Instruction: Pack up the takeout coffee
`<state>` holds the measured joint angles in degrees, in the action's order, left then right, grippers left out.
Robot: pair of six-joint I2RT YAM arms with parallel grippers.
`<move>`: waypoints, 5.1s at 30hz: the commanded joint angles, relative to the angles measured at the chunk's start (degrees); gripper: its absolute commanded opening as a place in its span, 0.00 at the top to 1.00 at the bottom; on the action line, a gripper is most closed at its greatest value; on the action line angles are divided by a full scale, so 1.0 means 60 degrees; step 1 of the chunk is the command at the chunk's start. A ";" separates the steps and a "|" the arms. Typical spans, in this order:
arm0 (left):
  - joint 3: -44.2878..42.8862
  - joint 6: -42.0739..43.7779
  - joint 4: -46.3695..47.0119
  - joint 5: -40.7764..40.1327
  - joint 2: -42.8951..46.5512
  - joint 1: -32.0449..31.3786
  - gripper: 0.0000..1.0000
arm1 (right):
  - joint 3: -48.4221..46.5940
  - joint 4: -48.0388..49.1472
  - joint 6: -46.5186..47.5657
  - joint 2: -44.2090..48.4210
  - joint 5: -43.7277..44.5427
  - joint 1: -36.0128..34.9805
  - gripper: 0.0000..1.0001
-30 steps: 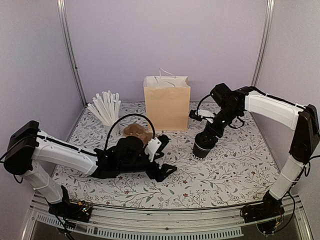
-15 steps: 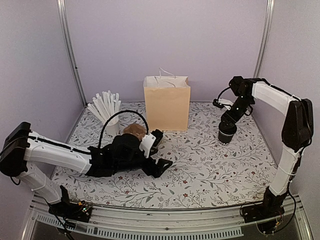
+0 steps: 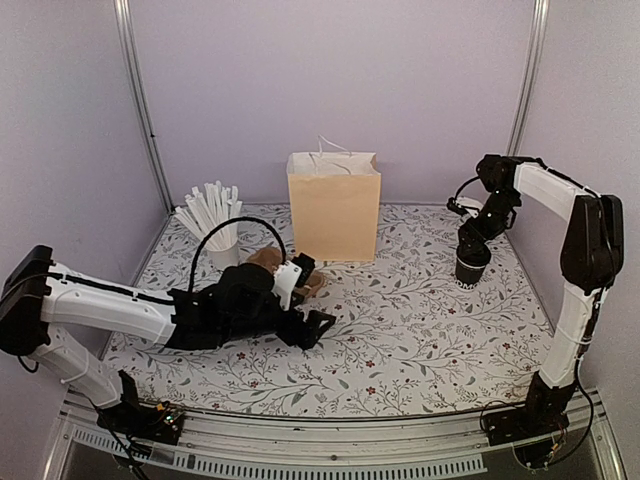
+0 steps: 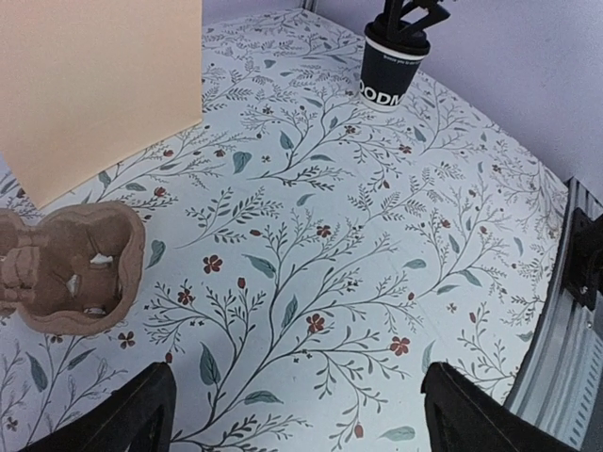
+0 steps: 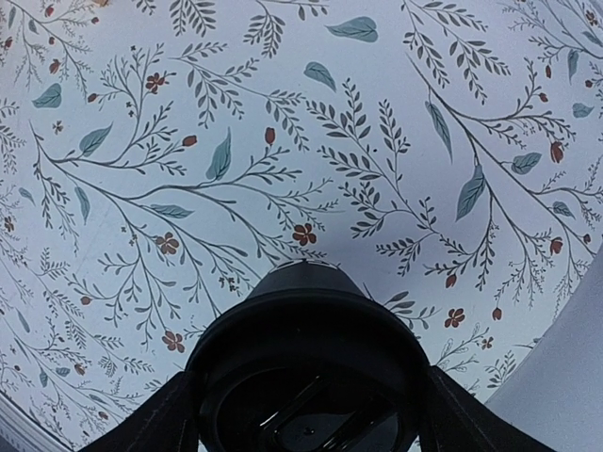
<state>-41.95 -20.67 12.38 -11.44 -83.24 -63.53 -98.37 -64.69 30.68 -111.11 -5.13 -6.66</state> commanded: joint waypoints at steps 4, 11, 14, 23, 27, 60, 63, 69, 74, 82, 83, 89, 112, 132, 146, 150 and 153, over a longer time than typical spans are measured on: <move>0.0174 -0.0434 -0.0280 0.0083 0.0337 0.0466 0.06 | -0.0406 -0.0124 -0.0274 0.0004 -0.0403 0.0085 0.11; 0.0075 -0.0490 -0.0459 0.0062 0.0559 0.0661 0.00 | -0.0107 0.0146 -0.0626 0.0872 -0.0400 0.0213 0.06; -0.0077 -0.0385 -0.0720 0.0104 0.0640 0.0734 0.00 | -0.0237 0.0318 -0.0568 0.1384 -0.0106 0.0216 0.06; -0.0558 -0.0578 -0.1466 0.0408 0.0801 0.1363 0.00 | -0.2578 0.0484 0.0653 0.1235 -0.1365 -0.1541 0.25; -0.0575 -0.0822 -0.1610 0.0584 0.1067 0.1361 0.00 | -0.2715 0.1750 0.1012 0.1346 -0.1639 -0.2618 0.29; 0.1511 -0.1563 -0.1258 0.0864 0.3668 0.1347 0.09 | -0.5295 0.5331 0.1082 -0.1906 -0.3452 -0.4275 0.69; 0.1581 -0.1564 -0.1250 0.0839 0.3678 0.1359 0.09 | -0.5399 0.5319 0.1109 -0.2089 -0.3453 -0.4296 0.71; 0.1695 -0.1587 -0.1244 0.0813 0.3731 0.1359 0.09 | -0.5514 0.5346 0.1106 -0.2329 -0.3425 -0.4347 0.79; 0.1748 -0.1592 -0.1263 0.0791 0.3742 0.1359 0.09 | -0.5553 0.5173 0.1105 -0.2245 -0.3412 -0.4369 0.97; 0.1796 -0.1414 -0.1395 0.0501 0.4090 0.1373 0.09 | -0.4052 0.4651 0.1765 -0.0275 -0.2932 -0.4369 1.00; 0.1785 -0.1354 -0.1422 0.0470 0.4089 0.1392 0.09 | -0.3778 0.4619 0.1837 -0.0026 -0.2833 -0.4369 1.00; 0.1432 -0.1328 -0.1970 0.0309 0.3824 0.1815 0.11 | -0.2240 0.4086 0.1906 0.1505 -0.2852 -0.4367 1.00; -0.3181 -0.2365 -0.6331 0.1460 -0.0632 0.3666 0.47 | 0.0242 0.1127 0.3009 0.4266 -0.5974 -0.4794 0.54; -0.5145 -0.2106 -0.7110 0.2642 -0.2495 0.3729 0.46 | -0.2146 0.0176 0.2130 0.3718 -0.6186 -0.3095 0.26; -0.6167 -0.0743 -0.7270 0.2167 -0.2158 0.3805 0.36 | -0.1698 -0.1449 0.3780 0.3022 -0.6232 -0.3131 0.04; -0.6176 -0.0483 -0.7442 0.2278 -0.1939 0.3805 0.35 | -0.2166 -0.1804 0.3797 0.2065 -0.6079 -0.3353 0.01; -0.5996 -0.0191 -0.7498 0.2043 -0.1629 0.3820 0.34 | -0.2796 -0.1928 0.3456 0.1364 -0.6084 -0.3464 0.02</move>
<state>-78.04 -25.28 -31.44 1.93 -96.73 -41.45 -111.28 -72.53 51.64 -98.08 -40.66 -26.28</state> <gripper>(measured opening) 0.651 0.989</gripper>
